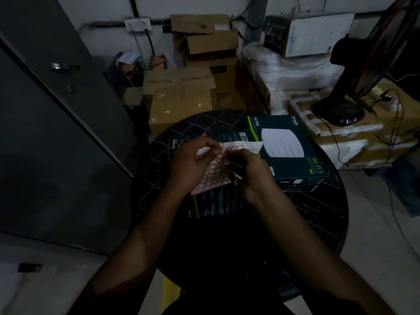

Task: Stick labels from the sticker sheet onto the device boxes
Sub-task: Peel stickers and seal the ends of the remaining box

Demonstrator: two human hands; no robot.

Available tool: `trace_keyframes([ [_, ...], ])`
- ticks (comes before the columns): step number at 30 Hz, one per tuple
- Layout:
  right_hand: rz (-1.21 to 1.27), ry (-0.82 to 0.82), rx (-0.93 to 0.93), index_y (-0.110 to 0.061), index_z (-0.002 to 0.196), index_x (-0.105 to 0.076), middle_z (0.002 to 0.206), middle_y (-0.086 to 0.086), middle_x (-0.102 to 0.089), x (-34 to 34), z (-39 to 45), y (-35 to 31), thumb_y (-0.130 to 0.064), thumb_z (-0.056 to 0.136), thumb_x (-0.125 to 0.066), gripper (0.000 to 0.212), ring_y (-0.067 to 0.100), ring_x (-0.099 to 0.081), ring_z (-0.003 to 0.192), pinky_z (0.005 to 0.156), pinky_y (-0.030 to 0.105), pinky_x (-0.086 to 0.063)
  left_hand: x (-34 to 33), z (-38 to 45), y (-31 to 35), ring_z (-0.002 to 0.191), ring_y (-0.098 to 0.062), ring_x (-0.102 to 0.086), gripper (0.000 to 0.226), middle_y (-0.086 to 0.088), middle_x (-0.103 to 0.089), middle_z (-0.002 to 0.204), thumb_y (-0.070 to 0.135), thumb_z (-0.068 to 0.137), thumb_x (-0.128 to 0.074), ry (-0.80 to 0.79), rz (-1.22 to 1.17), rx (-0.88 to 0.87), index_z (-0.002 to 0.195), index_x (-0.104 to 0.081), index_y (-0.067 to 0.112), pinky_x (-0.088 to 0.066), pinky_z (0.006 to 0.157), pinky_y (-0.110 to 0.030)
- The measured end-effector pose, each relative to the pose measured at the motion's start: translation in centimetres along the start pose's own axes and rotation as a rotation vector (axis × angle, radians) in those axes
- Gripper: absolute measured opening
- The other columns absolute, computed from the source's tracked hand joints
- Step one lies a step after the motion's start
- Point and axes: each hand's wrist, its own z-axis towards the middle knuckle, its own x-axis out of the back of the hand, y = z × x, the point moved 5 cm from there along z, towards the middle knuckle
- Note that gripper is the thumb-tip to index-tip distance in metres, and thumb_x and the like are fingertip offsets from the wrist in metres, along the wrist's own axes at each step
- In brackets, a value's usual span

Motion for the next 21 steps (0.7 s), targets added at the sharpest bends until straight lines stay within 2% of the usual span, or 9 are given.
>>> trace_keyframes([
  [2,-0.003,0.009,0.022,-0.009,0.101,-0.074,0.09,0.004,-0.072,0.6,0.4,-0.4,-0.023,0.095,-0.061,0.02,0.014,-0.061,0.074,0.062,0.025,-0.045,0.3,0.1,-0.3,0.113,0.019,-0.05,0.009,0.022,-0.071,0.094,0.016,0.091,-0.069,0.004,-0.041,0.042,0.087,-0.072,0.023,-0.034,0.091,-0.001],
  [5,-0.078,-0.043,0.119,-0.009,0.104,-0.072,0.091,0.005,-0.073,1.0,0.7,-1.2,-0.022,0.096,-0.058,0.021,0.018,-0.064,0.082,0.061,0.028,-0.051,0.6,0.2,-0.5,0.127,-0.001,-0.051,0.017,0.028,-0.071,0.092,0.02,0.09,-0.07,0.011,-0.075,0.084,0.082,-0.071,0.035,-0.039,0.098,-0.014],
  [7,-0.142,-0.104,0.246,-0.014,0.093,-0.07,0.089,0.007,-0.071,0.8,0.4,-1.8,-0.016,0.095,-0.058,0.013,0.019,-0.065,0.082,0.065,0.03,-0.054,0.5,0.2,-0.3,0.126,-0.002,-0.053,0.021,0.027,-0.071,0.09,0.019,0.09,-0.07,0.015,-0.082,0.096,0.081,-0.071,0.038,-0.041,0.096,-0.016],
  [9,-0.221,-0.165,0.396,-0.012,0.088,-0.071,0.089,0.012,-0.069,0.4,-0.1,-2.1,-0.011,0.095,-0.059,0.014,0.022,-0.065,0.08,0.067,0.033,-0.055,0.3,0.2,-0.2,0.125,-0.001,-0.053,0.02,0.025,-0.07,0.091,0.017,0.089,-0.07,0.018,-0.09,0.11,0.082,-0.072,0.036,-0.041,0.094,-0.014],
  [12,-0.287,-0.201,0.546,-0.005,0.1,-0.075,0.098,0.017,-0.074,0.1,-0.3,-1.8,-0.008,0.095,-0.062,0.014,0.034,-0.07,0.088,0.073,0.042,-0.06,0.3,0.2,-0.4,0.124,-0.001,-0.054,0.019,0.021,-0.071,0.093,0.015,0.09,-0.069,0.012,-0.13,0.136,0.085,-0.074,0.032,-0.044,0.096,-0.019],
  [16,-0.324,-0.204,0.626,-0.006,0.106,-0.077,0.1,0.01,-0.077,-0.1,-0.3,-1.5,-0.011,0.095,-0.064,0.018,0.036,-0.071,0.092,0.08,0.051,-0.06,0.4,0.1,-0.4,0.126,-0.002,-0.054,0.021,0.02,-0.071,0.096,0.014,0.09,-0.068,0.007,-0.145,0.158,0.086,-0.074,0.034,-0.045,0.099,-0.026],
  [21,-0.337,-0.203,0.65,-0.006,0.106,-0.077,0.099,0.007,-0.078,0.0,-0.1,-1.5,-0.009,0.095,-0.065,0.016,0.026,-0.073,0.094,0.086,0.043,-0.06,0.4,-0.1,-0.3,0.127,-0.004,-0.054,0.02,0.019,-0.071,0.098,0.012,0.091,-0.067,-0.001,-0.159,0.165,0.093,-0.074,0.031,-0.044,0.096,-0.02],
])
